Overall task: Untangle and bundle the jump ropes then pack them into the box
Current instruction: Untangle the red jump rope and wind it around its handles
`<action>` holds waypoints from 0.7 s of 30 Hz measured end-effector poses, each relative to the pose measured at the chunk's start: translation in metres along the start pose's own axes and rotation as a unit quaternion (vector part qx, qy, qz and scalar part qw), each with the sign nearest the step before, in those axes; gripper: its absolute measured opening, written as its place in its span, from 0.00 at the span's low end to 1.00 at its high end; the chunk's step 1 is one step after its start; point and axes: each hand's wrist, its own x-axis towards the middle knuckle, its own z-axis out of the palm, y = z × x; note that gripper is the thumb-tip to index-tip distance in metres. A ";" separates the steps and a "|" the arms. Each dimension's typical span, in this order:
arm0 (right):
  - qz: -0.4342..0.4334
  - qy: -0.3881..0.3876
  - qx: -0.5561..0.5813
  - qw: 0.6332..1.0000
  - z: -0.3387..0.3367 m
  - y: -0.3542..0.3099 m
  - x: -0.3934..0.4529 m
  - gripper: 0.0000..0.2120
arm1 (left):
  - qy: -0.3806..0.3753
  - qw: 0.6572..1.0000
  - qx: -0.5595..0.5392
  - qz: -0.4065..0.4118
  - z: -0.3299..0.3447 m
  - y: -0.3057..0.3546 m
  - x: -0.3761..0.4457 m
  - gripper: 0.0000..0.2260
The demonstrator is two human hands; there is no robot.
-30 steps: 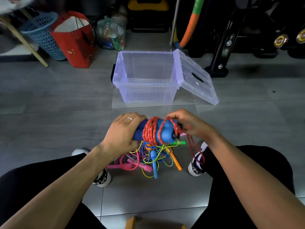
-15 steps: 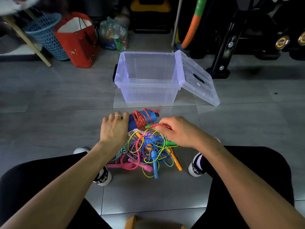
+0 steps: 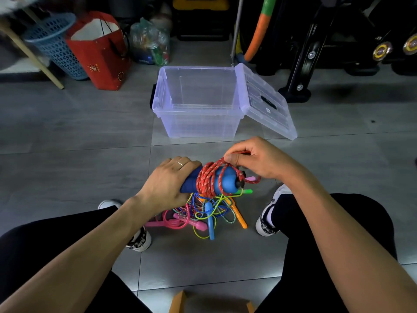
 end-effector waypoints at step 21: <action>0.075 0.253 0.345 0.901 0.026 -0.014 0.008 0.08 | 0.013 0.607 -0.675 -0.420 -0.017 0.039 0.023 0.09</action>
